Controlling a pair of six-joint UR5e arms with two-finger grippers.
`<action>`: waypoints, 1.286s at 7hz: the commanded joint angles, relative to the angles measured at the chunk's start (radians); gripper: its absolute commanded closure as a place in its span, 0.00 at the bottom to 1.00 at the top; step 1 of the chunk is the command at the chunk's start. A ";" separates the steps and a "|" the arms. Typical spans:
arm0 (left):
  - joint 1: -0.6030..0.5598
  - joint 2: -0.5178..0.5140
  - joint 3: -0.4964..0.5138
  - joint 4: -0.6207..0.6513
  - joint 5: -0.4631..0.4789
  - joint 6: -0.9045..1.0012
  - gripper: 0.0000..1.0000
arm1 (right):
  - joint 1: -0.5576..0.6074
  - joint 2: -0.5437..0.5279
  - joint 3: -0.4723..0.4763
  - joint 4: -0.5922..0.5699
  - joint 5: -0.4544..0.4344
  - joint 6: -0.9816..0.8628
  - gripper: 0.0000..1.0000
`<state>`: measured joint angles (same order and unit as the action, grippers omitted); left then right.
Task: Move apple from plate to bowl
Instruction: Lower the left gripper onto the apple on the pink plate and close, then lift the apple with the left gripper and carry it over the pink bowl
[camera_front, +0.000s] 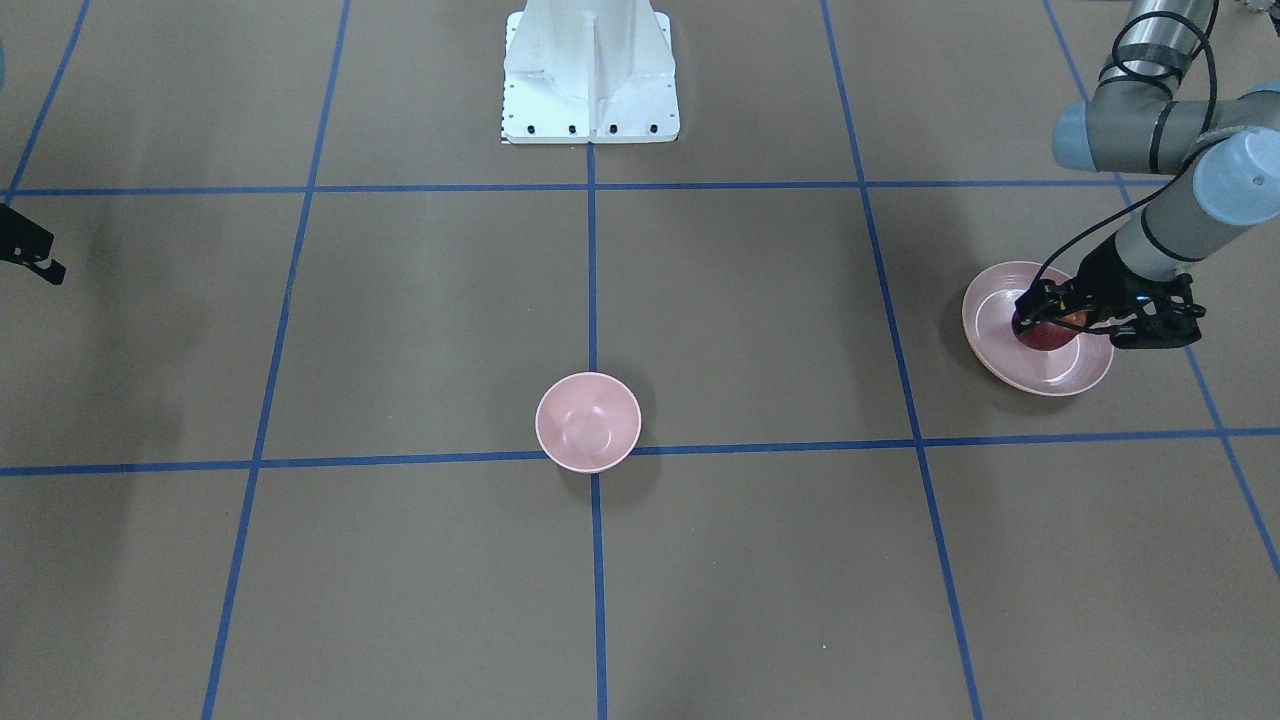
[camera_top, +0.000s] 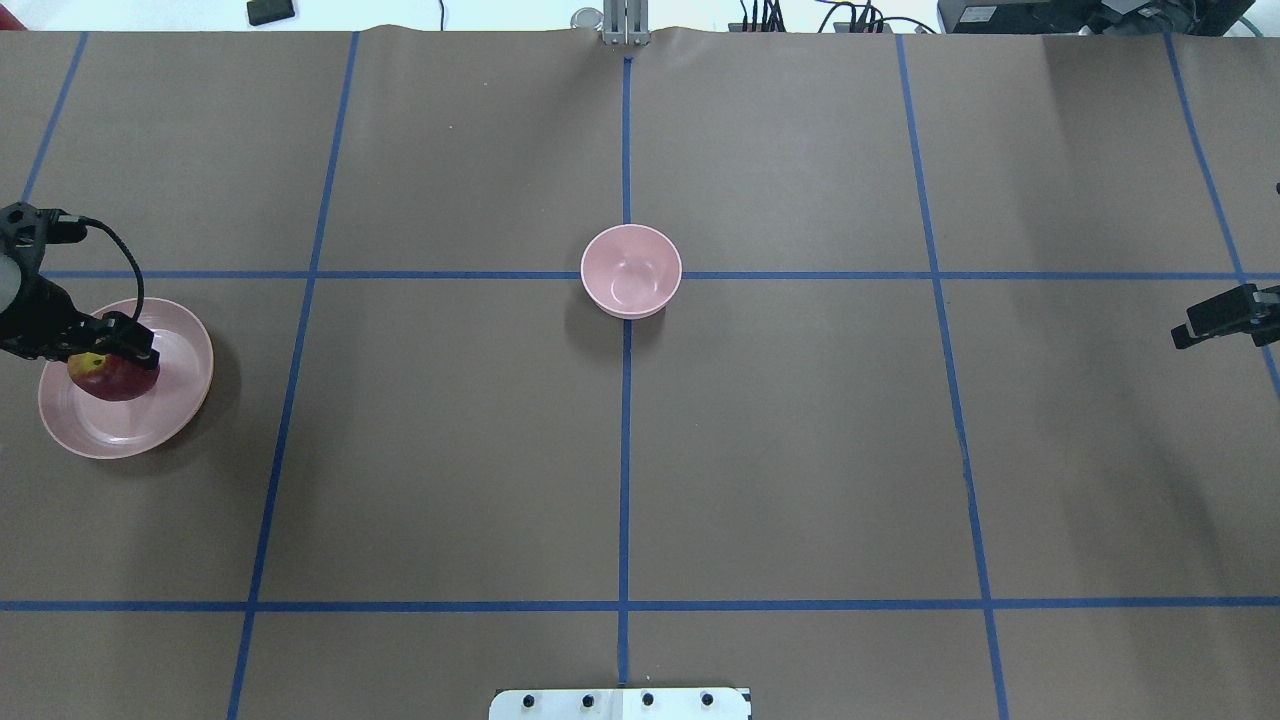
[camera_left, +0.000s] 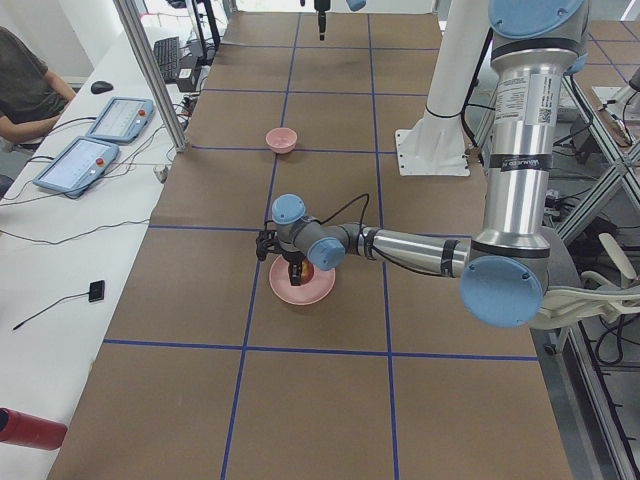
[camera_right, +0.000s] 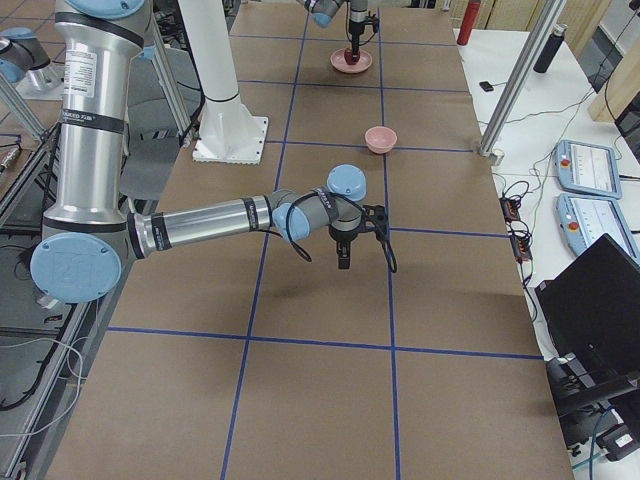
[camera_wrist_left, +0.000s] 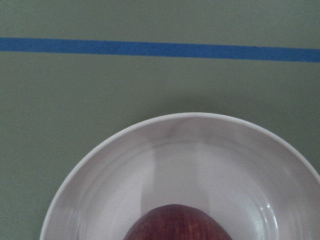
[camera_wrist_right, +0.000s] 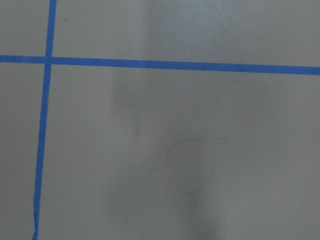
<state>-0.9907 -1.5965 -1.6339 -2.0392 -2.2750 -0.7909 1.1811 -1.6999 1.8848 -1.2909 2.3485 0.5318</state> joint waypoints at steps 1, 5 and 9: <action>-0.058 -0.047 -0.197 0.282 -0.144 -0.007 1.00 | 0.000 -0.001 0.002 0.001 0.000 0.001 0.00; 0.205 -0.600 -0.155 0.493 0.039 -0.447 1.00 | 0.000 0.000 -0.007 0.001 0.000 -0.001 0.00; 0.279 -1.047 0.411 0.362 0.208 -0.514 1.00 | 0.000 -0.001 0.004 0.001 -0.092 0.004 0.00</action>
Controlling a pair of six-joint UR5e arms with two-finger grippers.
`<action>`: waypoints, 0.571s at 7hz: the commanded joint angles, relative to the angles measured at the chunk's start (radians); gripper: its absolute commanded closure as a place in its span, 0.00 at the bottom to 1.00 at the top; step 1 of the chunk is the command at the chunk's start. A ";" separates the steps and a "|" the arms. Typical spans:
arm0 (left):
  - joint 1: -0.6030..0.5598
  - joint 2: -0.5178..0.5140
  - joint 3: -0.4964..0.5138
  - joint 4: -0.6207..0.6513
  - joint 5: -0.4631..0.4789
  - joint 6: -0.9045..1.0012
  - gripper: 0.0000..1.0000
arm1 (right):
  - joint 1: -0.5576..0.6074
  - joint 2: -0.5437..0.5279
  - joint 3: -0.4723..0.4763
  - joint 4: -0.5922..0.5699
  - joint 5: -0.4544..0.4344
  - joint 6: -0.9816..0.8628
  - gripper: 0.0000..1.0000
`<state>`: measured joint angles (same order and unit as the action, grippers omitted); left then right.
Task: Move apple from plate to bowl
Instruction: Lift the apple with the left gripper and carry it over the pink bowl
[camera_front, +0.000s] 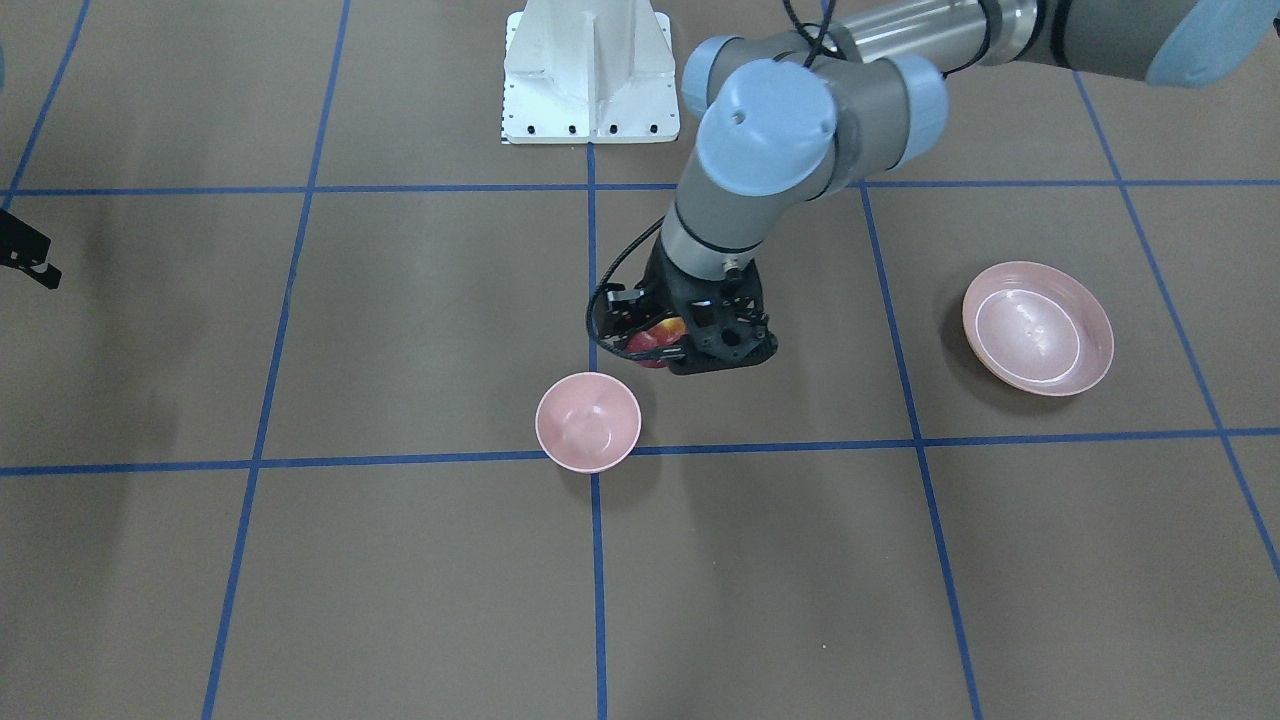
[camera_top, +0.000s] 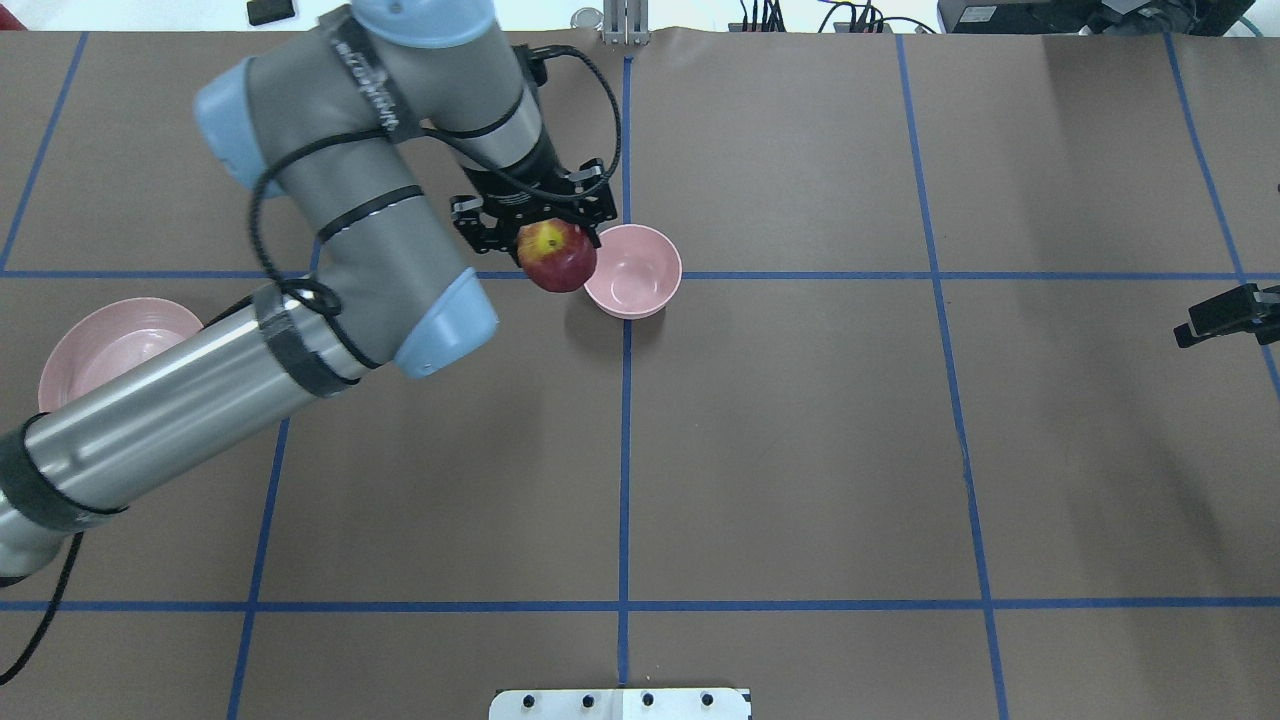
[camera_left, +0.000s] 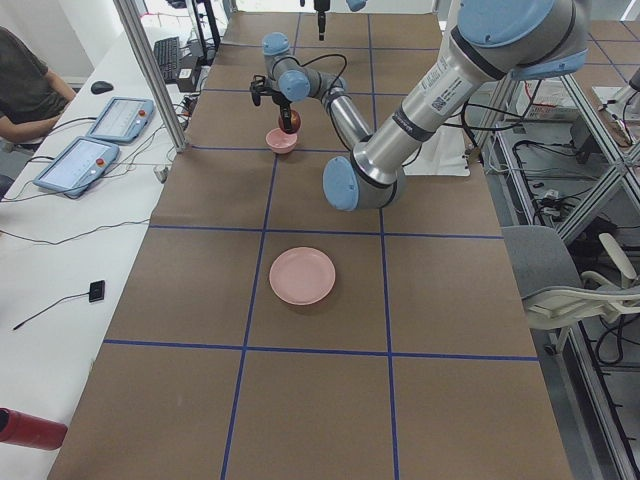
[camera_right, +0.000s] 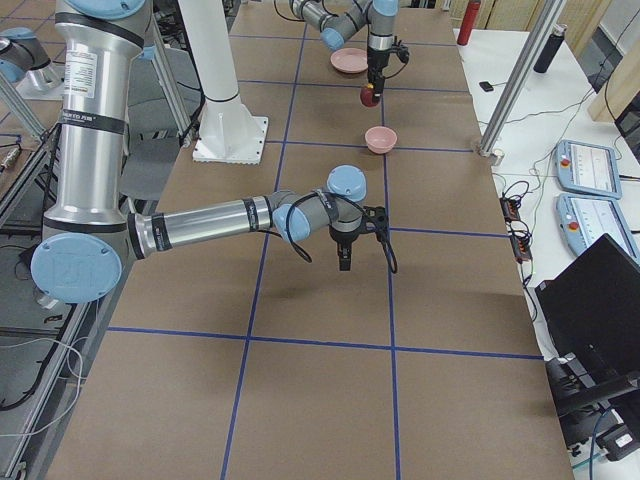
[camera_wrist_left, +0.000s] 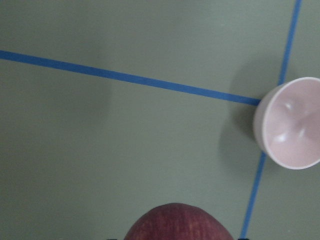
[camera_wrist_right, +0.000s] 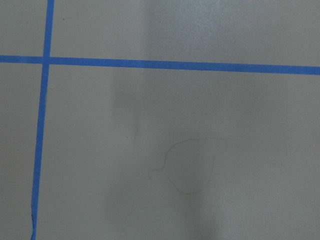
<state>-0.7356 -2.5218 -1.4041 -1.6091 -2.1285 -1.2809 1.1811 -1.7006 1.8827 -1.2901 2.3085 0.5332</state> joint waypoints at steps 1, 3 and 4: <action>0.037 -0.135 0.221 -0.092 0.065 -0.035 1.00 | 0.002 -0.001 0.009 0.000 -0.046 0.002 0.00; 0.045 -0.153 0.321 -0.172 0.123 -0.025 1.00 | 0.002 -0.004 0.009 0.002 -0.041 0.004 0.00; 0.057 -0.153 0.335 -0.170 0.127 -0.023 1.00 | 0.002 -0.004 0.009 0.002 -0.041 0.004 0.00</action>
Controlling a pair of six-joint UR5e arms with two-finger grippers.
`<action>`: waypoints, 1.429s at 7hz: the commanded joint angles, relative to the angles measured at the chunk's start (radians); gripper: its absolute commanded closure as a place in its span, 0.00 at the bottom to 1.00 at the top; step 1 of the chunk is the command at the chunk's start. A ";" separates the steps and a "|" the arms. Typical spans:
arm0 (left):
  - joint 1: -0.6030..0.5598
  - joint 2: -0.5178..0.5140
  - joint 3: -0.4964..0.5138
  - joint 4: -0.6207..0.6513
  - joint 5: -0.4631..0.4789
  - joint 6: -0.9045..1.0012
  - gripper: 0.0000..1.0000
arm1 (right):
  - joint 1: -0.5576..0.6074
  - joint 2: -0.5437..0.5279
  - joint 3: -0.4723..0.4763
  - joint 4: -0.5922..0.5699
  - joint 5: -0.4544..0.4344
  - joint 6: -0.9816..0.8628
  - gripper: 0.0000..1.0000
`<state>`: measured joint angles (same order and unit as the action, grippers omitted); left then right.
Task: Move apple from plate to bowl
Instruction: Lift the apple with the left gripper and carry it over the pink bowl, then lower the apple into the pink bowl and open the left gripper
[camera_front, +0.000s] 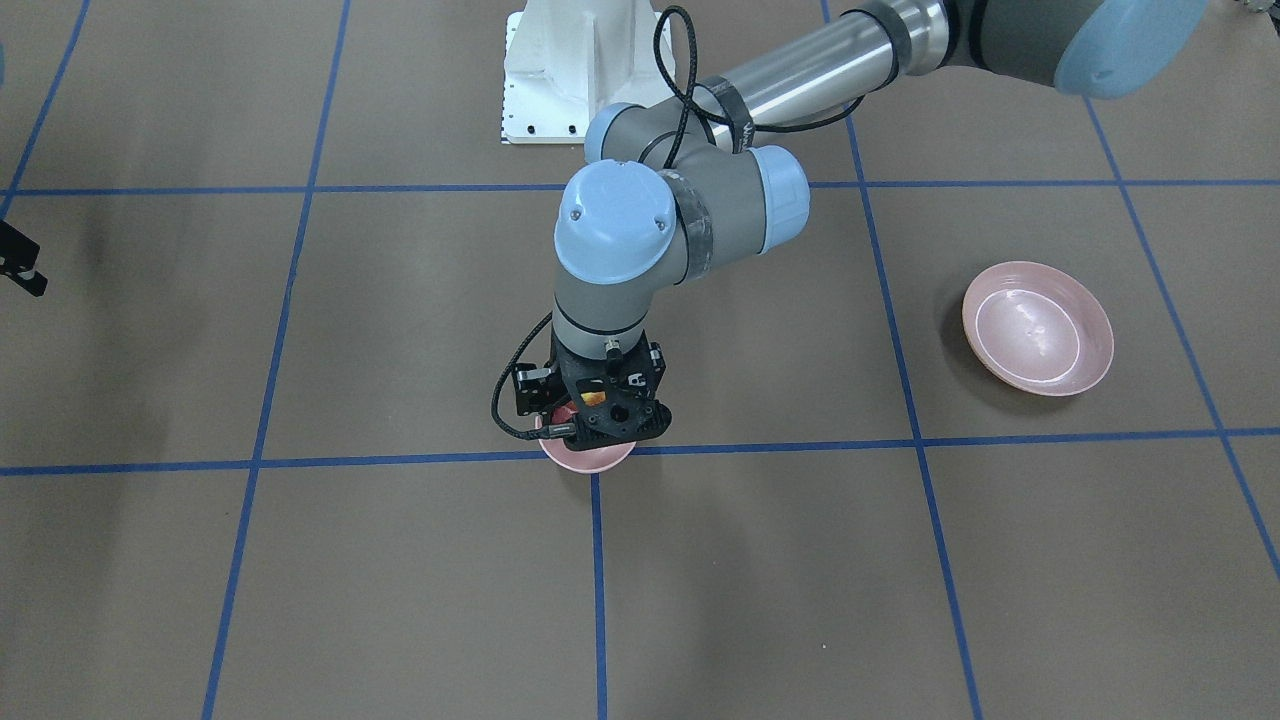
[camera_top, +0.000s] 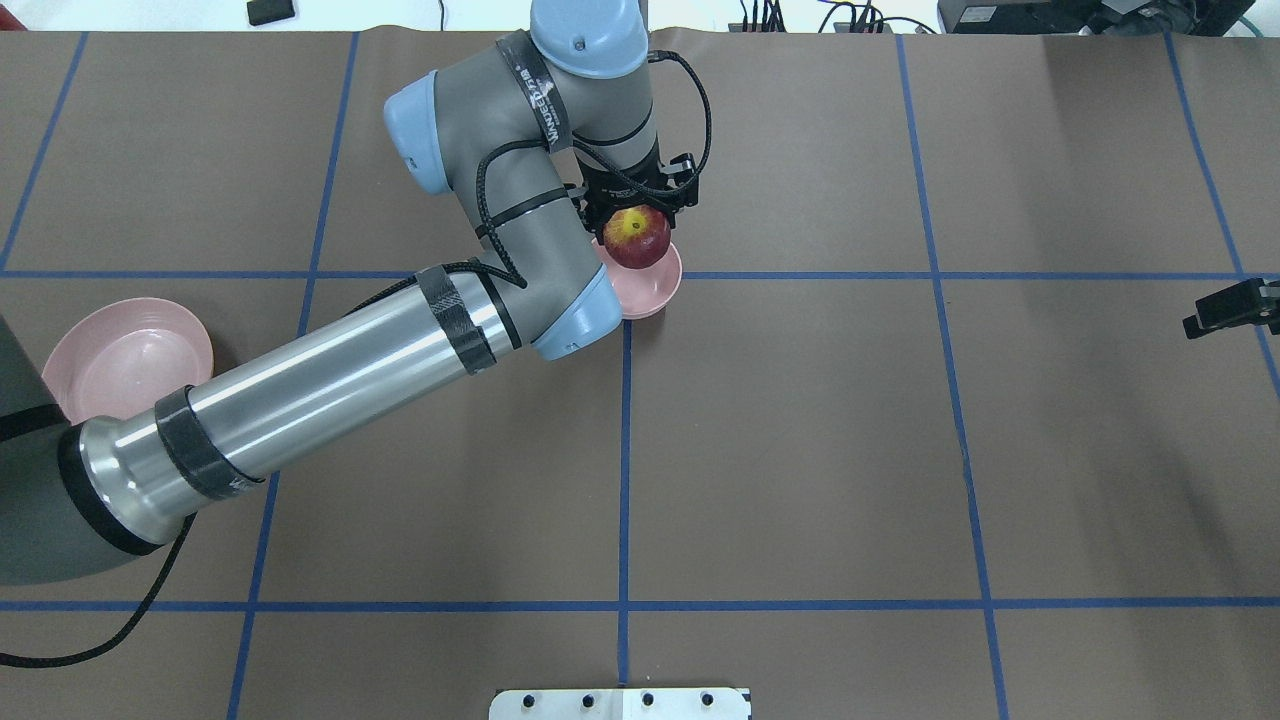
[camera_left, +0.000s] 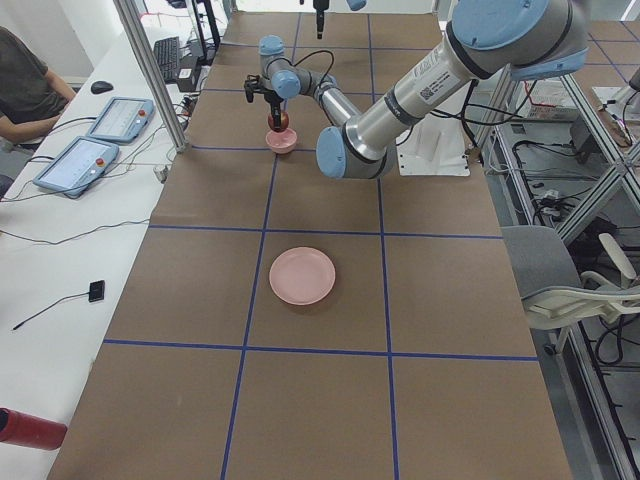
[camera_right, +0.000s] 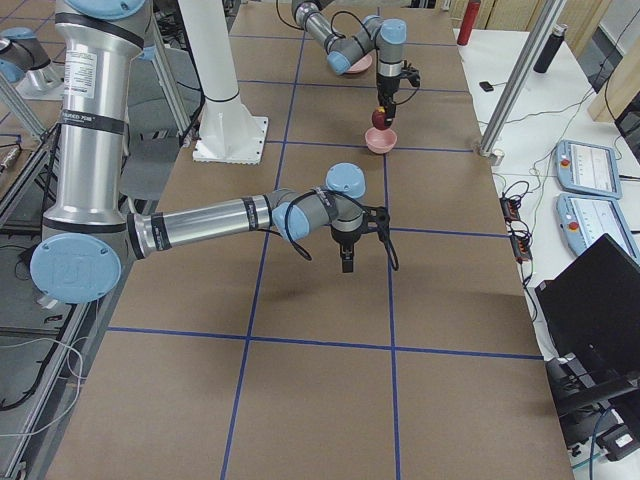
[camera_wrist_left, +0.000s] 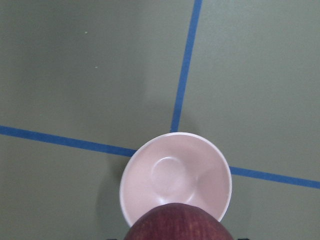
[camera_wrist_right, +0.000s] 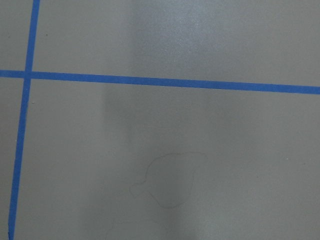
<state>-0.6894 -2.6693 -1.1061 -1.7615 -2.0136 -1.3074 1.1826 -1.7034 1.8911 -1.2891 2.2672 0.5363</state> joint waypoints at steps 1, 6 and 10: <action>0.023 0.000 0.038 -0.018 0.012 0.004 1.00 | 0.000 -0.001 0.000 0.001 0.000 0.001 0.00; 0.044 -0.004 0.080 -0.018 0.026 0.007 1.00 | 0.000 -0.005 0.000 0.001 0.003 0.001 0.00; 0.044 -0.003 0.081 -0.016 0.027 0.069 0.03 | 0.000 -0.007 -0.001 0.001 0.002 0.001 0.00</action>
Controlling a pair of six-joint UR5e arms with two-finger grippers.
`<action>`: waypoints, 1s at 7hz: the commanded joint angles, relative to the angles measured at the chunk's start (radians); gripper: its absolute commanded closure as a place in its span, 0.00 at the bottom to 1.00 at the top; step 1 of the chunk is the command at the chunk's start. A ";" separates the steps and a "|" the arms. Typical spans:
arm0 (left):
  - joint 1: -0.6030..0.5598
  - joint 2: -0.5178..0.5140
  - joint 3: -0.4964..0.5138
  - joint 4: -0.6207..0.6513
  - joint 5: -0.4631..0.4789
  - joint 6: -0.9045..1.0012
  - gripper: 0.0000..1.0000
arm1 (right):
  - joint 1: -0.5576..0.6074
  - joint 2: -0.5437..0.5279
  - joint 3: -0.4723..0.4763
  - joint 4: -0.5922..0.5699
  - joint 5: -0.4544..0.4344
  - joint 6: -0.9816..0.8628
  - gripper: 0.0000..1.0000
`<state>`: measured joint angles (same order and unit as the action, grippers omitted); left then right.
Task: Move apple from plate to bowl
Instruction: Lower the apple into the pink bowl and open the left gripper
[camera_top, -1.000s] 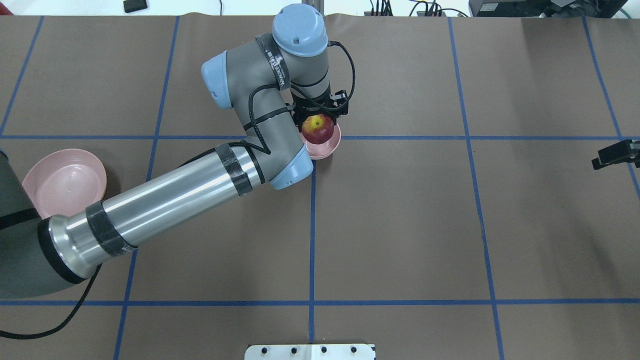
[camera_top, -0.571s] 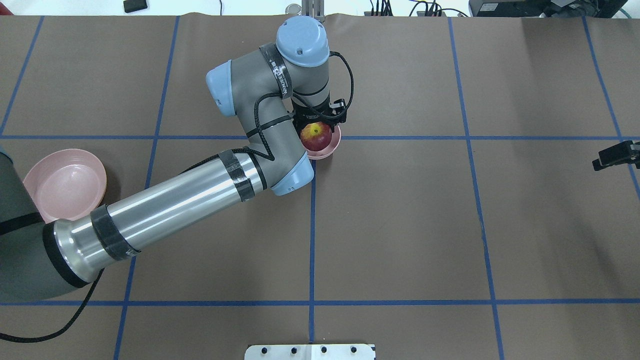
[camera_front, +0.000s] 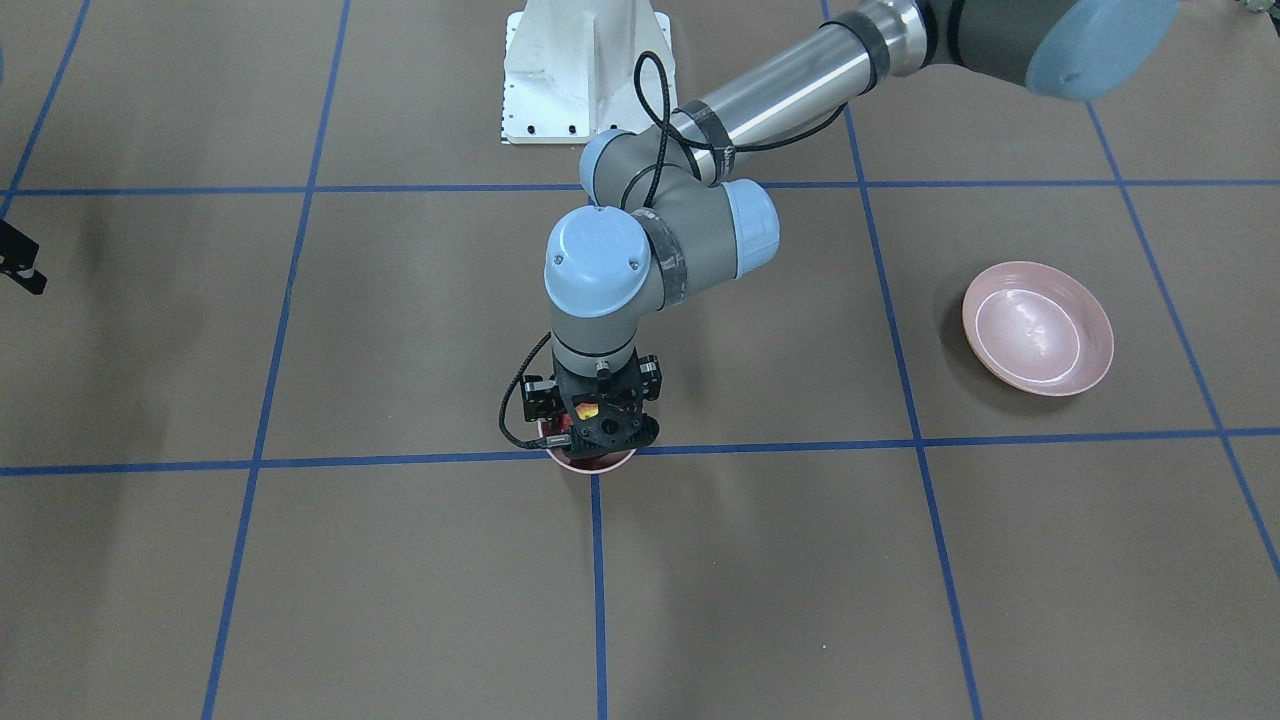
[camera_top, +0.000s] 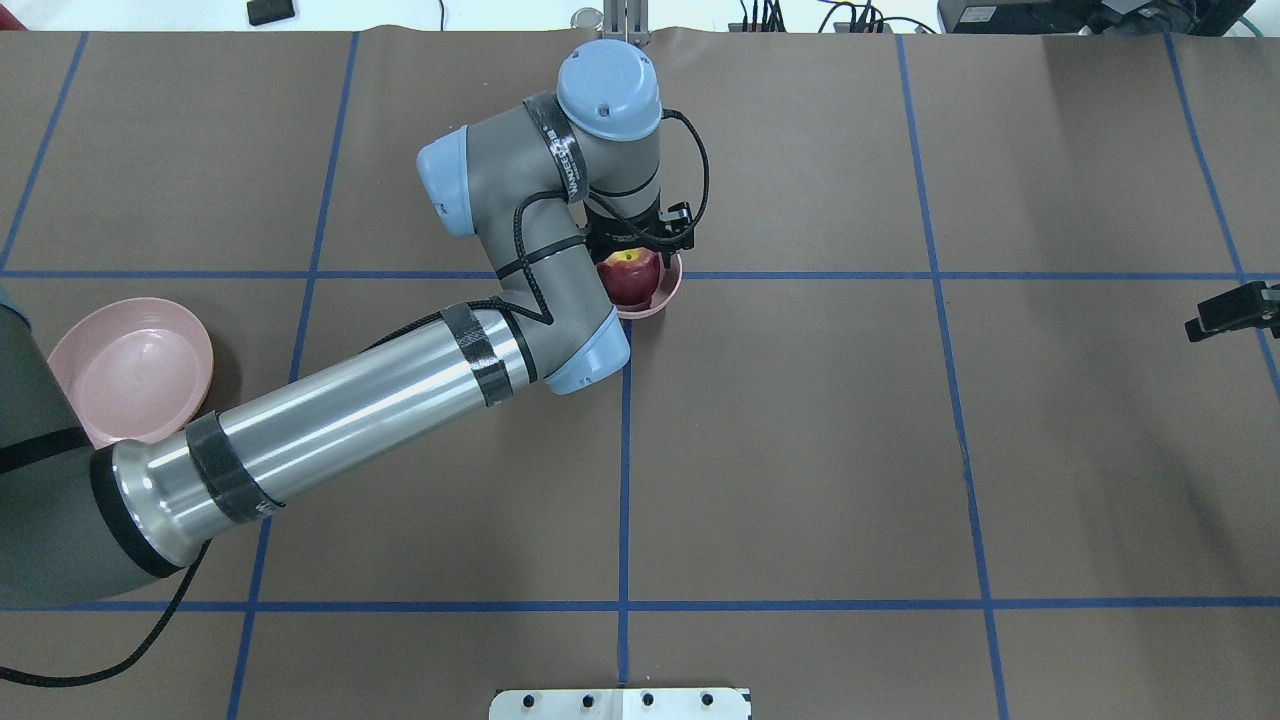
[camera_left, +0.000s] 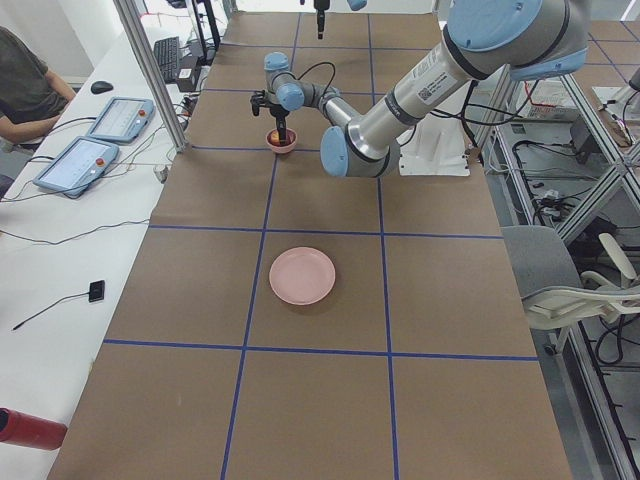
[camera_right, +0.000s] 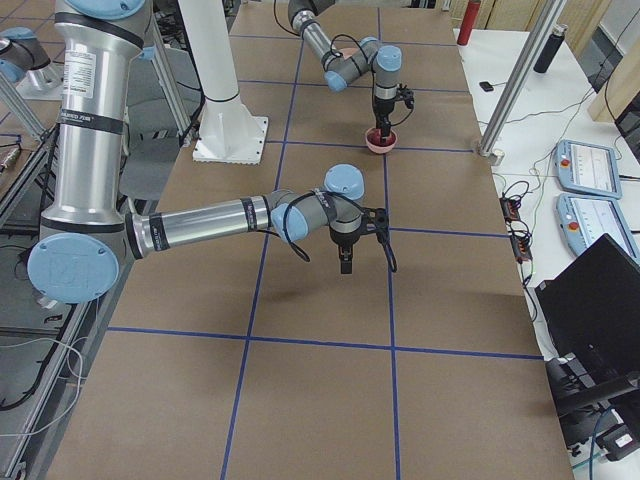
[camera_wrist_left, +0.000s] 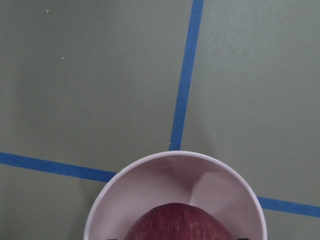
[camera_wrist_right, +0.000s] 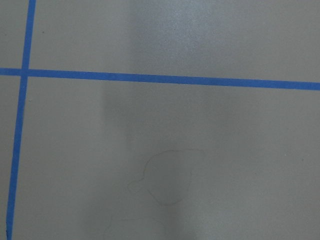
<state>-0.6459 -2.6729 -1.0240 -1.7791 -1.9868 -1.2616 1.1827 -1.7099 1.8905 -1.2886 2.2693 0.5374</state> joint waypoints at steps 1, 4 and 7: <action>0.000 -0.001 -0.008 0.006 0.000 0.021 0.03 | 0.000 -0.001 -0.001 0.000 -0.001 0.000 0.00; -0.038 0.184 -0.388 0.230 -0.004 0.028 0.03 | 0.000 -0.001 -0.004 0.000 -0.002 0.000 0.00; -0.144 0.732 -0.948 0.241 -0.027 0.337 0.02 | -0.001 0.001 -0.010 0.000 -0.005 0.000 0.00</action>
<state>-0.7338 -2.1388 -1.7998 -1.5456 -1.9986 -1.0564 1.1819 -1.7101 1.8836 -1.2886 2.2657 0.5369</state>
